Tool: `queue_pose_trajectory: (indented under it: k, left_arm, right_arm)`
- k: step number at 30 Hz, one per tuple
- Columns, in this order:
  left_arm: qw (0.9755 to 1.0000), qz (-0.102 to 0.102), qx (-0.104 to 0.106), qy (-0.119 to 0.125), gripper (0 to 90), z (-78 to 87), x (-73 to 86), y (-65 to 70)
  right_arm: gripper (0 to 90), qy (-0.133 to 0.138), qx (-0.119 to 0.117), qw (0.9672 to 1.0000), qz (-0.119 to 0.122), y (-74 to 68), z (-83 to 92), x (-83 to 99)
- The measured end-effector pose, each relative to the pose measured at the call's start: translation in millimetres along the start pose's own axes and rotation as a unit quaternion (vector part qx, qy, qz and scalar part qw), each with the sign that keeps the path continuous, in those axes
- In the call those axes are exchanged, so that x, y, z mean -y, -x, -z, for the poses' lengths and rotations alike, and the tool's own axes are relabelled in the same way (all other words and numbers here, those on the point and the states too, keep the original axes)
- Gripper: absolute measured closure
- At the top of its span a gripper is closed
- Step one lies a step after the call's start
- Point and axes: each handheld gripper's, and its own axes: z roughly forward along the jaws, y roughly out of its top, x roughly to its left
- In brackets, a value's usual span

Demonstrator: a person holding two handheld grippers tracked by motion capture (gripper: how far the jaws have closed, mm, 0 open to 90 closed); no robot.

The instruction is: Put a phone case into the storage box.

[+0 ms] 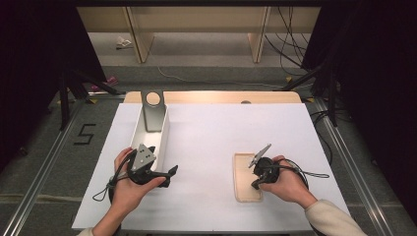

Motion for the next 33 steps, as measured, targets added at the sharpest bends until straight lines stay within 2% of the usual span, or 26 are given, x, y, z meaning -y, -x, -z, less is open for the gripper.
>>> queue_pose_trajectory:
  k: [7, 12, 14, 17, 19, 24, 28, 33]
  left_arm:
    - [1.0000, -0.001, 0.001, 0.000, 1.7, -0.2, 0.0, 0.2]
    - [1.0000, -0.002, 0.002, -0.001, 1.8, -0.5, 0.4, -0.4]
    - [1.0000, -0.004, 0.003, -0.003, 1.9, -0.8, 0.7, -0.6]
    - [1.0000, -0.007, 0.003, -0.004, 2.1, -1.4, 0.9, -0.5]
    - [1.0000, -0.007, 0.003, -0.005, 2.1, -2.0, 0.9, -0.4]
    - [1.0000, -0.005, 0.003, -0.006, 2.2, -2.1, 0.4, -0.8]
    - [1.0000, -0.006, 0.001, -0.006, 2.2, -2.0, 0.2, -0.7]
    - [1.0000, -0.005, -0.001, -0.006, 2.2, -1.8, 0.1, -0.8]
  right_arm:
    - [89.8, -0.002, 0.001, 1.0000, 0.000, -1.2, 0.2, -0.5]
    - [80.5, 0.014, 0.004, 0.9998, 0.013, -3.3, 5.1, -2.5]
    - [72.8, 0.026, 0.007, 0.9993, 0.027, -4.9, 8.4, -3.8]
    - [63.1, 0.036, 0.015, 0.9970, 0.067, -5.6, 14.2, -5.0]
    - [56.3, 0.034, 0.025, 0.9953, 0.088, -6.6, 17.2, -5.6]
    - [40.8, 0.020, 0.020, 0.9917, 0.125, -9.5, 17.0, -6.3]
    - [31.2, 0.006, 0.022, 0.9903, 0.137, -12.3, 13.5, -6.3]
    - [24.5, 0.007, 0.020, 0.9891, 0.146, -13.1, 14.9, -5.7]
